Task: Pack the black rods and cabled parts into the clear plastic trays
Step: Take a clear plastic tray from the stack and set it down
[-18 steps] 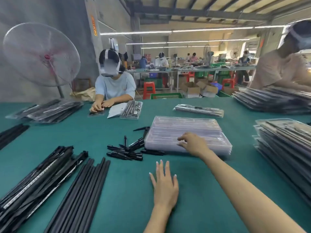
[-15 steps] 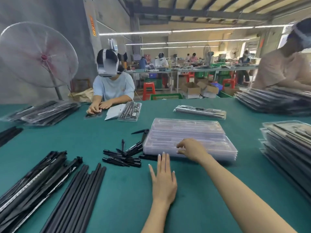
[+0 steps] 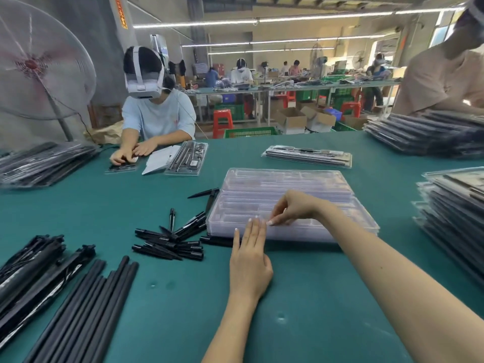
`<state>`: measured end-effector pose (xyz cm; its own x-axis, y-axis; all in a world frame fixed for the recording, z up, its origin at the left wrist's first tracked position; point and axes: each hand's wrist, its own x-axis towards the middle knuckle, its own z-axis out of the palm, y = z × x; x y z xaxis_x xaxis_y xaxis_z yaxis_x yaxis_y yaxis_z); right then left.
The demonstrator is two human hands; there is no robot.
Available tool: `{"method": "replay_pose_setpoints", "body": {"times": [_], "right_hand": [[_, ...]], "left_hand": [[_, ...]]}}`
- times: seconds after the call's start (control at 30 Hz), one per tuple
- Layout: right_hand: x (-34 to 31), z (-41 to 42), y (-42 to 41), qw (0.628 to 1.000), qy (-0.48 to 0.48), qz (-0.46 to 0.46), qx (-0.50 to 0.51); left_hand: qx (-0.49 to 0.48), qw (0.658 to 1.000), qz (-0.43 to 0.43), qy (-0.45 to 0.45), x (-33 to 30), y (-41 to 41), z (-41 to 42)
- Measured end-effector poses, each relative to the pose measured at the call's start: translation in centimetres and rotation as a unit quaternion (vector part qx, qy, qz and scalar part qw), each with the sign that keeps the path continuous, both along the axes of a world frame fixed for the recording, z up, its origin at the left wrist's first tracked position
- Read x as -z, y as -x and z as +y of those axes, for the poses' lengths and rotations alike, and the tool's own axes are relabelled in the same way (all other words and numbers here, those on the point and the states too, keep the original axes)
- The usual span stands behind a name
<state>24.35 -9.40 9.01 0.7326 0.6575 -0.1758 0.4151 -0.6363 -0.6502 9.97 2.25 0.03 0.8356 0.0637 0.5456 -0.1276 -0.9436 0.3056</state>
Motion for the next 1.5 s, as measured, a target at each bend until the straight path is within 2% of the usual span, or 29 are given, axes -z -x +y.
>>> {"method": "replay_pose_setpoints", "body": {"times": [0.13,0.3,0.4,0.53,0.9,1.3,1.4,1.5], "right_hand": [[-0.1,-0.1,0.5,1.0,-0.011,-0.026,-0.002],[-0.7,0.6,1.1,0.983,0.067,-0.156,-0.065],[-0.7,0.8,1.3,0.977,0.072,-0.188,-0.072],[-0.6,0.6,1.0,0.984,0.059,-0.16,-0.057],[-1.4,1.0,0.4,0.998,0.044,-0.047,-0.026],[-1.5,1.3,0.4,0.998,0.054,-0.04,-0.021],[-1.5,1.2,0.4,0.997,0.043,-0.062,-0.009],[-1.6,1.5,0.7,0.99,0.044,-0.126,-0.036]], "left_hand": [[-0.028,0.999,-0.001,-0.023,-0.2,0.4,-0.1],[-0.037,0.999,0.015,-0.03,-0.4,0.5,-0.2],[-0.038,0.998,0.028,-0.028,-0.5,0.6,-0.2],[-0.027,0.999,0.047,0.001,-0.4,0.6,-0.2],[-0.046,0.997,0.039,-0.044,-0.9,0.8,-0.4],[-0.054,0.995,0.052,-0.065,-0.8,0.9,-0.1],[-0.05,0.995,0.05,-0.069,-0.6,0.9,-0.1],[-0.052,0.995,0.05,-0.072,-0.6,0.9,0.0]]}}
